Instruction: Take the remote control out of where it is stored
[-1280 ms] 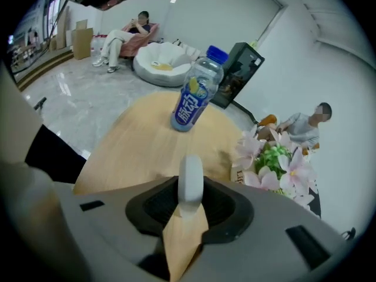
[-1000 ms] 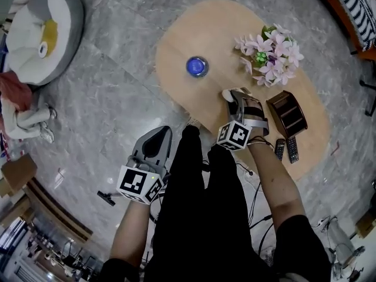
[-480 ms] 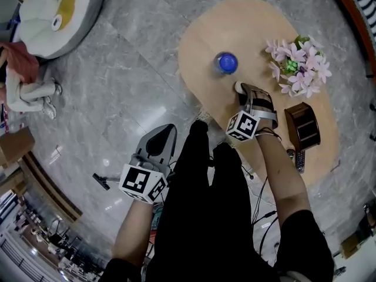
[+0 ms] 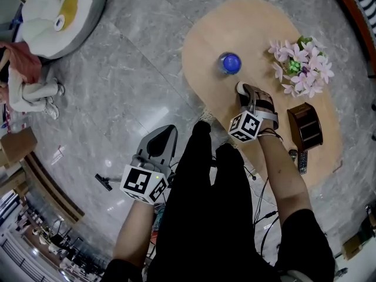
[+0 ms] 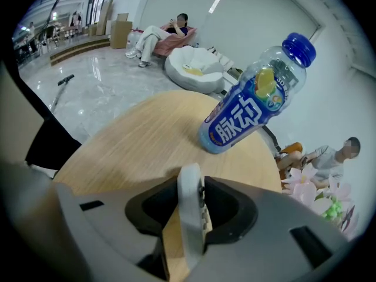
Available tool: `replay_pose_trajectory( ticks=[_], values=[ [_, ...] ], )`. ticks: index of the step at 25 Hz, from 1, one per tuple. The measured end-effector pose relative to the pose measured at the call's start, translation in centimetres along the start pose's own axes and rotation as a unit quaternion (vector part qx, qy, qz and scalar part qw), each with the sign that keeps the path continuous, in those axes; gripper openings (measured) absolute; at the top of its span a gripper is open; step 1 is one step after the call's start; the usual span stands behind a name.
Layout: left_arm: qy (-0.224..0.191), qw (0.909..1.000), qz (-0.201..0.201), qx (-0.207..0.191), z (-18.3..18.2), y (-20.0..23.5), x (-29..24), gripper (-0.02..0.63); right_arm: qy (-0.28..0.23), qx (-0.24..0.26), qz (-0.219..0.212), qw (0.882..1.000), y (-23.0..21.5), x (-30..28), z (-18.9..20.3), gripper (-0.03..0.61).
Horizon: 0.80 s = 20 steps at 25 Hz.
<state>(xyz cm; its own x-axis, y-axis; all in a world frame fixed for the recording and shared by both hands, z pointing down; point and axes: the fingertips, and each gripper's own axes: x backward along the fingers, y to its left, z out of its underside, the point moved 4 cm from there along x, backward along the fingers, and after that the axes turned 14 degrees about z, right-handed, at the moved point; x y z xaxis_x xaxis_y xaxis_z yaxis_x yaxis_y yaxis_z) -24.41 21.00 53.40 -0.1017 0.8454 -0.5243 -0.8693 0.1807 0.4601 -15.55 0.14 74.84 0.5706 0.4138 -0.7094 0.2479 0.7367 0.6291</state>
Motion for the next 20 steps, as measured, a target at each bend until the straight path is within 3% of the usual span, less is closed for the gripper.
replay_pose_trajectory(
  ticks=[4,9,17,20],
  values=[
    [-0.003,1.0000,0.002,-0.004,-0.2,-0.4,0.0,0.008,-0.010,-0.038,-0.010,0.999,-0.1,1.1,-0.5,0.130],
    [-0.009,0.9999,0.008,-0.007,-0.4,-1.6,-0.1,0.008,-0.012,-0.050,-0.017,0.999,0.2,2.4,-0.5,0.132],
    [-0.017,0.9996,0.015,-0.019,-0.5,-3.4,0.4,0.008,-0.013,-0.079,0.008,0.997,-1.8,5.0,-0.1,0.132],
    [-0.021,0.9992,0.019,-0.027,-1.1,-4.3,0.5,0.008,-0.010,-0.115,0.012,0.993,-3.3,6.6,0.1,0.132]
  ],
)
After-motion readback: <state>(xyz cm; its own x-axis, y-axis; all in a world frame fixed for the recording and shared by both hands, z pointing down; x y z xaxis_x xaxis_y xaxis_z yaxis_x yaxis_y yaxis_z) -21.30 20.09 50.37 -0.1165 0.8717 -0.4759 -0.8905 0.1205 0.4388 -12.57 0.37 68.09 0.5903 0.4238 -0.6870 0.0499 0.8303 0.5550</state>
